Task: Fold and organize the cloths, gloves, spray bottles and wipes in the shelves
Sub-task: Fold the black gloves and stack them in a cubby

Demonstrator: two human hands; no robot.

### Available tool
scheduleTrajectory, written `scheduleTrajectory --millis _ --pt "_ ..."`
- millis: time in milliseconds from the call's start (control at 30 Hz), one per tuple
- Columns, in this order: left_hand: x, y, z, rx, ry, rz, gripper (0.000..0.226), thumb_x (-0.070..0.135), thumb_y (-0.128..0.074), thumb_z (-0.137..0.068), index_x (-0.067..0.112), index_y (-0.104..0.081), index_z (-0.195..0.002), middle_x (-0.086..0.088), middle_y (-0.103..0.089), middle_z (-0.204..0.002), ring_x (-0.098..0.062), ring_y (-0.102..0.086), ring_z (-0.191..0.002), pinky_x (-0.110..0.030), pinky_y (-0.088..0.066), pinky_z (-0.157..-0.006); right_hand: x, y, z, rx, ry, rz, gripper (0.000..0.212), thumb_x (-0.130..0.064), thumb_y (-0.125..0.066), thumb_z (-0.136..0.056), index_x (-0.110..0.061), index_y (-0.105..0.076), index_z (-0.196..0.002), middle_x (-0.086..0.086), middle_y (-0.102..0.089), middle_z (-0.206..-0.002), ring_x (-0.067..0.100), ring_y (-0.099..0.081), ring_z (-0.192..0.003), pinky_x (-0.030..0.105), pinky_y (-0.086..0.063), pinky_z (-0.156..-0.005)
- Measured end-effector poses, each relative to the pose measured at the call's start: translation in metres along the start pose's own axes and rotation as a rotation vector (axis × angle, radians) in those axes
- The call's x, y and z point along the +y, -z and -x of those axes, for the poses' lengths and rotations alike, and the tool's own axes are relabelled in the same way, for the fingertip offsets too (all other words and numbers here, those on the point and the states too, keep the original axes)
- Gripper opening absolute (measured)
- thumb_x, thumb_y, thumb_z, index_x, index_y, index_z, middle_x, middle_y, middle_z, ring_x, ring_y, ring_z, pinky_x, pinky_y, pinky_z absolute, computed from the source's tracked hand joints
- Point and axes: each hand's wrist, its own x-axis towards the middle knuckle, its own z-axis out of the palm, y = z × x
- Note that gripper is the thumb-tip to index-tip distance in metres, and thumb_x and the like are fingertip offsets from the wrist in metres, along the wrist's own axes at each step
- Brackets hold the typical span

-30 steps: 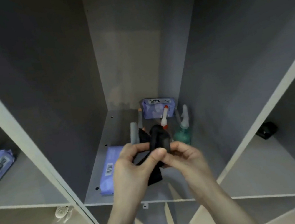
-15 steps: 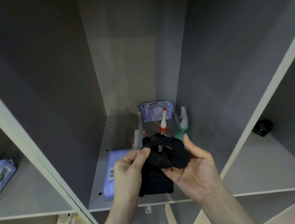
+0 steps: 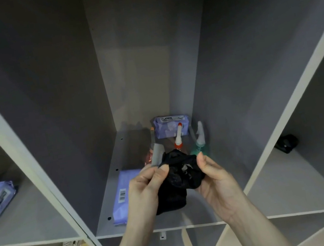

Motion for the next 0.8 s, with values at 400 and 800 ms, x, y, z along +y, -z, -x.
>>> scheduleTrajectory --millis 400,800 --pt "0.000 -0.001 -0.006 0.046 -0.168 -0.383 0.038 0.018 -0.064 -0.089 -0.010 -0.053 -0.066 -0.013 -0.047 -0.067 -0.011 -0.045 -0.061 -0.024 -0.036 -0.059 -0.003 0.000 0.006 -0.023 0.016 0.159 0.048 -0.023 -0.085 -0.063 -0.002 -0.063 -0.101 0.009 -0.071 -0.093 0.013 -0.066 -0.082 0.021 -0.053 -0.066" --pt "-0.001 0.004 -0.012 0.067 -0.157 -0.480 0.029 0.005 -0.061 -0.090 0.014 -0.065 -0.063 0.002 -0.057 -0.069 -0.003 -0.053 -0.064 -0.016 -0.039 -0.062 -0.009 -0.002 0.013 -0.163 0.080 0.187 0.052 -0.026 -0.089 -0.053 -0.005 -0.069 -0.096 0.011 -0.072 -0.094 0.016 -0.067 -0.088 0.019 -0.052 -0.075"
